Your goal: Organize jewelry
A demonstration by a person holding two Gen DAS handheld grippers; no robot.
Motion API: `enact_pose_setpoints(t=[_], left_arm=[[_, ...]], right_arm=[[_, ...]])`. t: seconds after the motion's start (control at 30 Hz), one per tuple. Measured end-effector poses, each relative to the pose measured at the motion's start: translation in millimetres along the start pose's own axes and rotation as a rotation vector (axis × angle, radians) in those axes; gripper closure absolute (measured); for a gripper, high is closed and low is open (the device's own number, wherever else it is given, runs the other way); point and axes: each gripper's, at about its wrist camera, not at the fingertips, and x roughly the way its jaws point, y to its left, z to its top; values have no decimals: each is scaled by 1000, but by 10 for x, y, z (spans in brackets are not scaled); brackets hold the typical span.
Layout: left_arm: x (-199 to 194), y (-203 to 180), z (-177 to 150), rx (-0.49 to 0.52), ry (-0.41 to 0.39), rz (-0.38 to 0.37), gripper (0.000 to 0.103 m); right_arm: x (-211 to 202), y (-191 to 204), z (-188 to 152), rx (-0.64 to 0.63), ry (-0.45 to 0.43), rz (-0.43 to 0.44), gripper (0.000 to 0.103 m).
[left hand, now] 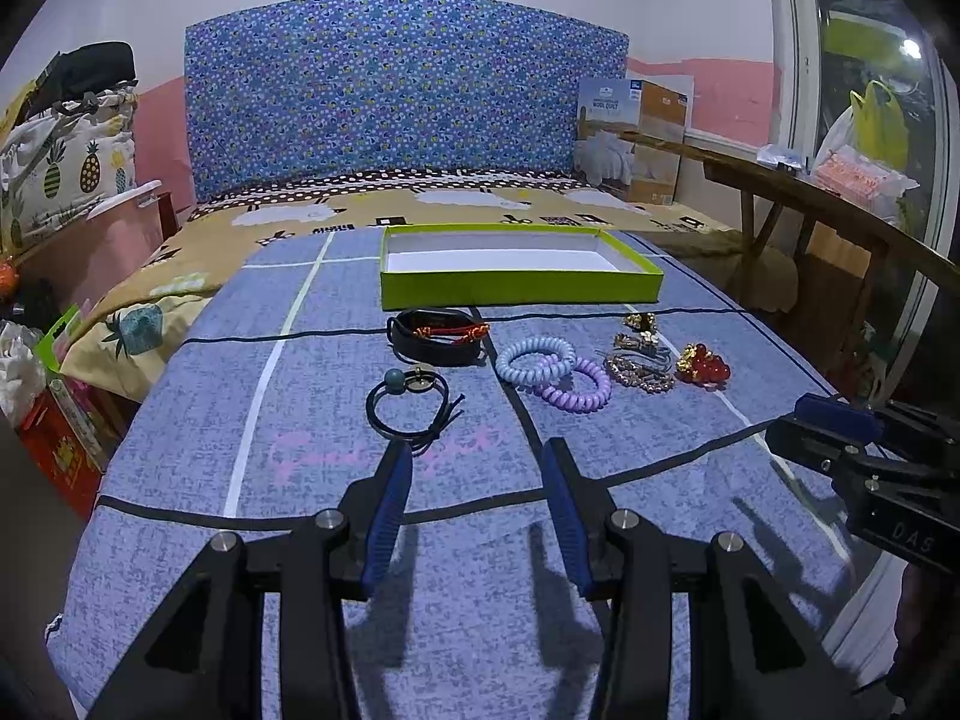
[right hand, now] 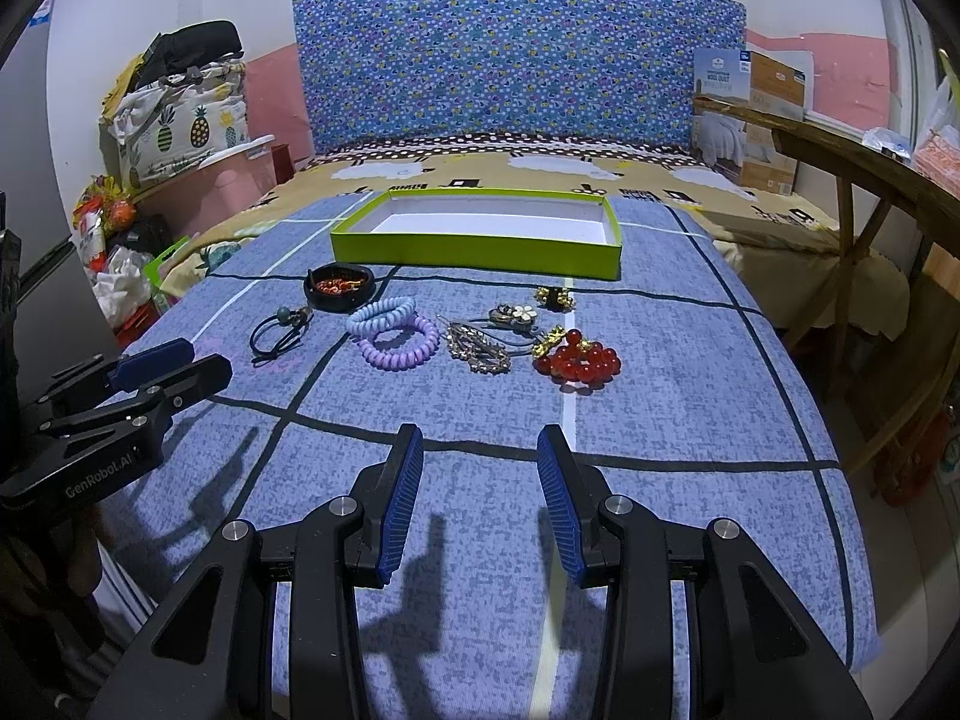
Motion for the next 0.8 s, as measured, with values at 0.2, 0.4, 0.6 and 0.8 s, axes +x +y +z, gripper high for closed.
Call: enact_pose_setpoints(t=[0.2, 0.4, 0.6, 0.8], left_arm=[[6, 1, -5, -3, 1, 0, 56], [9, 10, -31, 2, -13, 9, 56], [-20, 10, -32, -3, -27, 10, 56], [-36, 13, -24, -2, -34, 17, 56]], right_arm=[[-6, 13, 1, 0, -4, -2, 63], [-4, 28, 18, -8, -18, -10, 63], [-4, 30, 20, -8, -19, -10, 63], [-16, 43, -4, -10, -29, -9, 63]])
